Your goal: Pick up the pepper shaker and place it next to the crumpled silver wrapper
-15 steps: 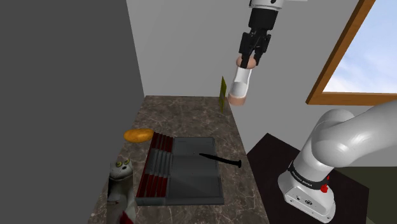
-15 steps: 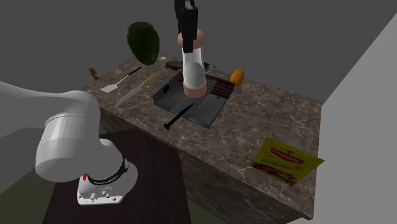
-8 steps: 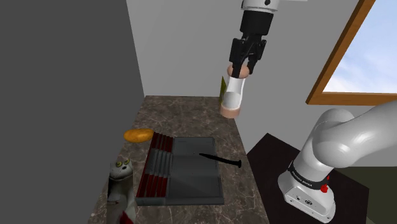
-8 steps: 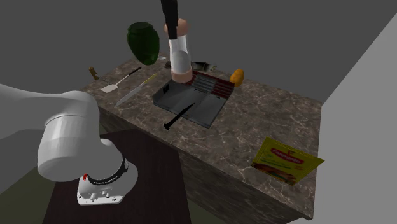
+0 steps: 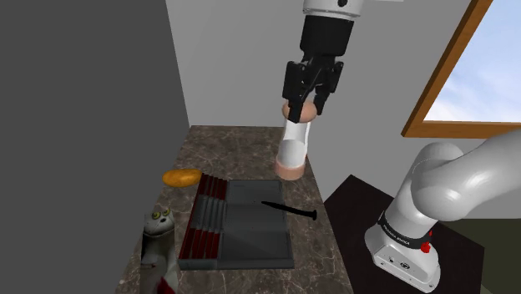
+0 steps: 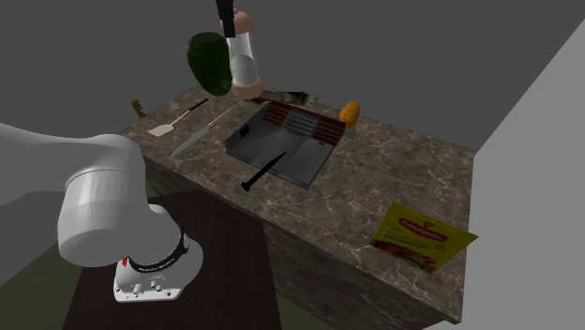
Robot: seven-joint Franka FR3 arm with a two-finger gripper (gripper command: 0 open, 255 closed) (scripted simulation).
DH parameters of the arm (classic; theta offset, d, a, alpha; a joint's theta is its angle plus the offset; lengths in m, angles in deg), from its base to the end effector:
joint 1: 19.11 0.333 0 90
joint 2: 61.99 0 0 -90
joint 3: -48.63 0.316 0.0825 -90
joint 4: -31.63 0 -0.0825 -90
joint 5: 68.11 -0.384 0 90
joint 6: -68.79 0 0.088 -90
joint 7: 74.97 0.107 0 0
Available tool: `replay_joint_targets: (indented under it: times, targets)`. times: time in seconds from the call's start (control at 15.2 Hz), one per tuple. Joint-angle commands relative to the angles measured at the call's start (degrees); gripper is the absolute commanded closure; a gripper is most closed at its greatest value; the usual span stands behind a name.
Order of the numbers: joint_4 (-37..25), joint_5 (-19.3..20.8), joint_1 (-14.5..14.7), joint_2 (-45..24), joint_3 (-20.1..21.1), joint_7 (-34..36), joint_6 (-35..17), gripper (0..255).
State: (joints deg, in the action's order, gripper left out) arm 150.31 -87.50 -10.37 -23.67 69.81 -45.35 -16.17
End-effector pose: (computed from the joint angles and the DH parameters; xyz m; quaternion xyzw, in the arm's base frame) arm 0.2579 0.2494 0.6561 -0.9982 0.0134 0.0073 0.0585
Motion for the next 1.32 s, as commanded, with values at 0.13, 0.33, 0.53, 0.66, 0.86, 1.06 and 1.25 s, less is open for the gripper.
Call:
replay_joint_targets:
  times: [0.13,0.33,0.53,0.66,0.86,1.06,1.25]
  targets:
    - [-3.17,-1.81,0.43,-2.87,5.34,5.65,-1.37,255]
    - [-6.14,-2.65,0.47,-5.53,9.68,10.09,-2.43,255]
    - [-9.67,-2.81,0.20,-8.83,14.35,14.75,-3.59,255]
    - [-12.35,-2.42,-0.19,-11.45,17.74,18.03,-4.39,255]
    - [-16.90,-0.89,-1.22,-16.12,23.54,23.34,-5.60,255]
    - [-22.14,2.48,-2.68,-22.18,30.56,29.52,-6.80,255]
    - [-28.22,9.55,-4.05,-31.04,39.64,37.65,-7.80,255]
